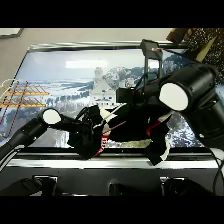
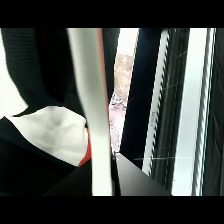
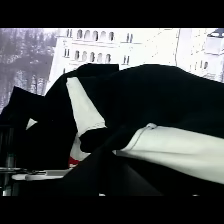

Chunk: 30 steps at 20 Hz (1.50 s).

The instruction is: Fold the clothes and pants, and hang the long-sleeved shirts on hangers.

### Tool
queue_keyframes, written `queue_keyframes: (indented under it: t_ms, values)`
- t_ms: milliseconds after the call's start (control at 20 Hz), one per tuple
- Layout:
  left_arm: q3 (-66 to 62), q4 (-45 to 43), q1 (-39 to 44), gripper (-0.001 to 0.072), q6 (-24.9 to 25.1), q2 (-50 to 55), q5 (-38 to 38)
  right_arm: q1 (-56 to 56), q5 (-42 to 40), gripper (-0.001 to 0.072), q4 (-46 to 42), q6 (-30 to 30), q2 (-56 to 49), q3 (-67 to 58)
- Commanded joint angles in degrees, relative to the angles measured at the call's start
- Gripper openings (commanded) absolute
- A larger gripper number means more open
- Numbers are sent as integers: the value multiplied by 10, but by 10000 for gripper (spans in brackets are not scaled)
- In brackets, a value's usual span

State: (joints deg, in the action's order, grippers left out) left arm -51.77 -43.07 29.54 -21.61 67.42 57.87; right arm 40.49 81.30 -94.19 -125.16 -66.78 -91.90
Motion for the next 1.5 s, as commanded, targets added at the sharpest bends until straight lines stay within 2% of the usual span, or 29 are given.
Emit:
queue_keyframes:
  t_ms: [0,150,200,250,550,600,700,800,1000,1100,1150,1200,1350,1400,1450]
  values:
    - [-1,5,0,40,-9,-3,-3,5,41,108,-42,5,-1,0]
    - [-1,5,0,40,-10,-5,-3,5,61,220,-49,5,2,0]
    - [-2,5,0,40,-10,-5,-3,5,65,307,-49,5,5,0]
    - [-3,5,0,40,-10,-5,-4,5,71,334,-51,5,10,0]
    - [-17,5,0,39,-9,-5,-16,5,127,345,-104,5,56,0]
    - [-20,5,0,39,-9,-5,-19,5,140,419,-118,4,62,0]
    - [-21,5,0,39,-9,-5,-20,5,166,446,-146,3,71,0]
    - [-21,6,0,39,-9,-5,-20,5,181,506,-164,3,76,0]
    - [-21,6,0,39,-9,-5,-21,5,187,506,-198,-2,88,0]
    - [-21,6,0,38,-9,-5,-24,3,203,511,-250,-5,101,0]
    - [-21,7,0,38,-9,-5,-28,3,213,556,-285,-6,110,0]
    - [-21,7,0,39,-9,-5,-34,-5,224,563,-321,-6,122,0]
    - [-21,17,0,38,-9,-5,-49,-129,232,606,-317,37,156,0]
    - [-21,23,0,39,-9,-5,-51,-188,227,605,-294,82,161,0]
    - [-21,24,0,38,-9,-5,-51,-255,221,600,-251,156,162,4]
